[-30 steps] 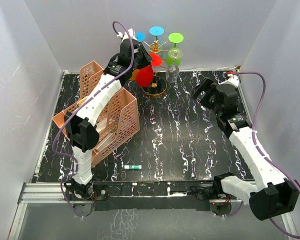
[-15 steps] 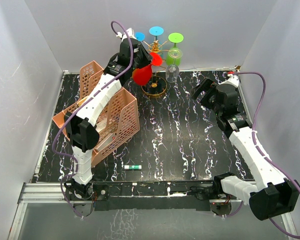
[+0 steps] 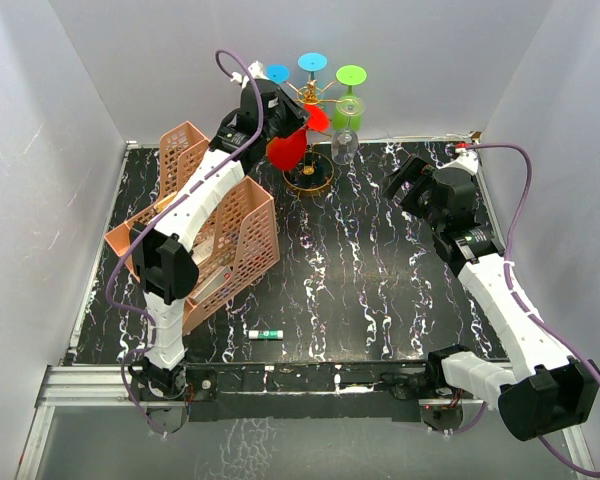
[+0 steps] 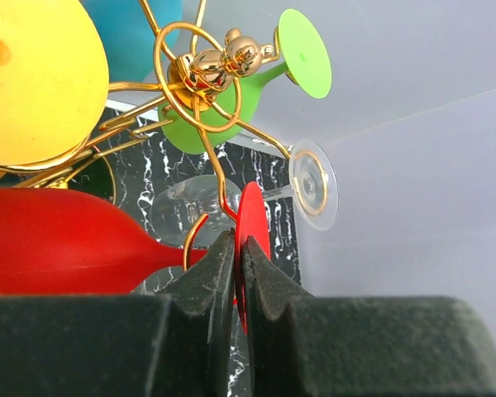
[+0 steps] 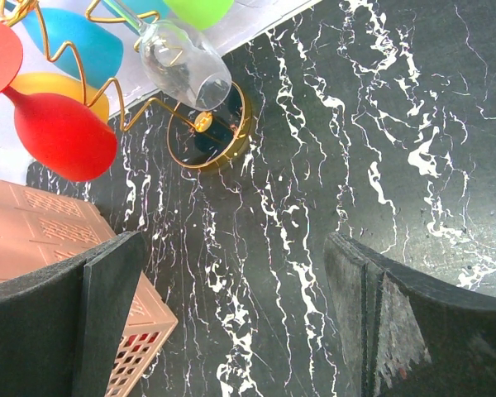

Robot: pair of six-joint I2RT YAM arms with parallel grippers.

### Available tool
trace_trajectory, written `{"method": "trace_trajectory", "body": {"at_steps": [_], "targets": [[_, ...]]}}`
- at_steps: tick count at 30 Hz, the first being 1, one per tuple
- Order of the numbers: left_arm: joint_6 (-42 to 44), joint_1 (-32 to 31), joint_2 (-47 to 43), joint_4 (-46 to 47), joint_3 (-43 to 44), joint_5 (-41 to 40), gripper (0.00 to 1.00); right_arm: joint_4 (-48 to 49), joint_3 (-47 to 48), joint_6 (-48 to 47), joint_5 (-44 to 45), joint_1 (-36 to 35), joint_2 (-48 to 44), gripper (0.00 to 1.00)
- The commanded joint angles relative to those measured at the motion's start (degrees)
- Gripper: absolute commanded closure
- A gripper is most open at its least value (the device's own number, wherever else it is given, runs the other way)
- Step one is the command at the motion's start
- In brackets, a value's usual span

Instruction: Take the wine glass off the wine glass rack

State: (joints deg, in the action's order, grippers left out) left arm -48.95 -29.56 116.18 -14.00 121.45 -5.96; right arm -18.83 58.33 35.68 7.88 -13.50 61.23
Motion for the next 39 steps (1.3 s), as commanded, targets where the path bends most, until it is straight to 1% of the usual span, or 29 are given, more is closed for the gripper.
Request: {"method": "trace_trajectory", "body": {"at_steps": [1,7,15,26,34,39], "targets": [[-5.0,0.8,-2.0,2.7,-1.5,1.2,1.00,3.7,0.1,-0.1,1.5,-0.2,-1.3,0.02],[-9.8,1.4,-2.7,6.3,-3.7,0.9,1.00,3.7,0.2,0.0,1.4,-0.2,-1.3,0.02],[-13.9,1.7,-4.7,9.3,-7.1,-2.9,1.00,3.7,0.2,0.0,1.8,-0.2,-1.4,0.01],[-17.8,2.5,-4.6,10.4,-7.7,-6.1,1.00,3.7,0.2,0.1,1.9,-0.2,-1.4,0.01],[-19.8,2.7,-3.7,9.7,-6.1,-6.6,1.00,3.7,0.0,0.1,2.3,-0.2,-1.6,0.02],[-20.1,2.7,-4.9,10.5,-7.5,-5.6,1.00,3.6,-0.1,0.1,2.2,-0.2,-1.7,0.02]]}}
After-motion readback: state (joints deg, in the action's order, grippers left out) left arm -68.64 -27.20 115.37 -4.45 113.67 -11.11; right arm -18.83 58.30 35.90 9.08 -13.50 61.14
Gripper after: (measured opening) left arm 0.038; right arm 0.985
